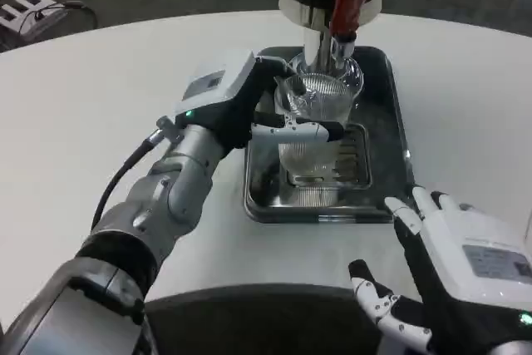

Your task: Grasp the cup under the faucet to collect the drink, then remove the cup.

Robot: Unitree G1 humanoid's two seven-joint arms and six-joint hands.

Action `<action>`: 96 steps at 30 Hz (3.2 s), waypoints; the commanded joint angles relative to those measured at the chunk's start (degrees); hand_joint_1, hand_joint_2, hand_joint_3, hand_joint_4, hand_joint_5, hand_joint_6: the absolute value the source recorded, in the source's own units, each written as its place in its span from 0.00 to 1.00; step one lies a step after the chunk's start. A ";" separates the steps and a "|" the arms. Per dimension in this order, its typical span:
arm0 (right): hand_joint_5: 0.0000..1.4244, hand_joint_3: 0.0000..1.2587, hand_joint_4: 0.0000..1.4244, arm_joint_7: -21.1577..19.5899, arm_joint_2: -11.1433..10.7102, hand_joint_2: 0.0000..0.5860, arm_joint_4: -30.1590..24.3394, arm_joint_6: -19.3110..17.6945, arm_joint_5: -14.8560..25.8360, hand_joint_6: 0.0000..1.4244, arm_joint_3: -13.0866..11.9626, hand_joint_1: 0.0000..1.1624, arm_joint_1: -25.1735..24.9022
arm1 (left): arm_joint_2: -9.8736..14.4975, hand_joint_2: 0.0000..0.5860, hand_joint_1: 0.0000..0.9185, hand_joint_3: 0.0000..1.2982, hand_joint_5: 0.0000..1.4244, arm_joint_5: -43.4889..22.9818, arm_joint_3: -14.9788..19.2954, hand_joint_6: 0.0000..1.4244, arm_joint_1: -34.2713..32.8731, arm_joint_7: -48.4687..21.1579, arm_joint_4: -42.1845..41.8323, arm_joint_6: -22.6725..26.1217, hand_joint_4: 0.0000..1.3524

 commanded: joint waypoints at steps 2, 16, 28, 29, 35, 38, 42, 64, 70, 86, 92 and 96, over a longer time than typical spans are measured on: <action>0.00 0.11 0.00 0.32 3.74 0.78 0.28 -0.17 1.09 0.00 0.31 0.21 -0.58 | -0.56 0.02 0.48 0.81 0.96 -0.49 0.55 1.00 -2.30 1.18 0.56 0.91 0.84; 0.00 0.11 0.00 1.37 3.80 0.78 1.29 0.25 2.22 0.00 -0.73 0.21 -2.23 | -2.63 0.00 0.44 0.70 0.88 0.50 -0.64 1.00 -4.36 -0.60 1.82 5.51 0.73; 0.00 0.11 0.00 0.36 4.40 0.79 3.31 0.80 3.69 0.00 -0.48 0.21 -3.52 | -1.02 0.05 0.12 0.25 0.43 1.71 -1.24 0.67 -4.48 -0.04 1.72 6.16 0.23; 0.00 0.11 0.00 0.33 4.36 0.79 3.42 0.85 3.67 0.00 -0.40 0.21 -3.65 | -0.95 0.06 0.12 0.24 0.41 1.69 -1.24 0.65 -4.52 0.09 1.69 6.09 0.22; 0.00 0.11 0.00 0.51 4.21 0.79 3.74 1.22 3.54 0.00 -0.31 0.22 -4.24 | -0.70 0.07 0.10 0.12 0.31 1.59 -1.15 0.52 -5.21 0.12 1.58 6.03 0.11; 0.00 0.11 0.00 0.16 4.20 0.79 4.05 1.43 3.62 0.00 -0.32 0.22 -4.27 | -0.70 0.07 0.09 0.07 0.28 1.00 -0.59 0.50 -5.12 0.57 1.45 5.32 0.08; 0.00 0.11 0.00 -0.39 4.24 0.79 4.18 1.87 4.16 0.00 -0.41 0.23 -4.30 | -0.08 0.07 0.08 0.07 0.27 -0.10 0.97 0.50 -4.69 1.65 1.07 3.63 0.08; 0.00 0.12 0.00 -1.53 3.50 0.80 8.15 3.17 6.67 0.00 -0.63 0.23 -8.87 | 11.32 0.17 0.00 0.28 0.33 -33.90 25.15 0.38 2.35 -39.17 -6.26 -15.00 0.26; 0.00 0.12 0.00 -1.99 3.89 0.79 9.30 3.53 6.50 0.00 0.55 0.23 -9.69 | 11.83 0.21 0.00 0.21 0.24 -41.43 29.14 0.26 -0.62 -57.75 -7.49 -6.28 0.16; 0.00 0.12 0.00 -3.00 3.97 0.79 9.81 5.52 6.24 0.00 2.01 0.23 -10.17 | 10.83 0.22 0.00 0.15 0.19 -41.86 30.52 0.20 -7.18 -67.45 -5.51 -0.94 0.11; 0.00 0.12 0.00 -3.27 4.01 0.80 9.84 5.89 6.53 0.00 2.69 0.23 -10.37 | 9.33 0.22 0.00 0.15 0.19 -40.00 29.15 0.20 -9.59 -65.63 -4.62 -0.17 0.11; 0.00 0.12 0.00 -3.42 4.11 0.80 10.08 6.20 6.77 0.00 2.81 0.22 -10.68 | 7.56 0.22 0.00 0.15 0.19 -38.78 27.83 0.20 -11.20 -65.17 -3.91 0.72 0.10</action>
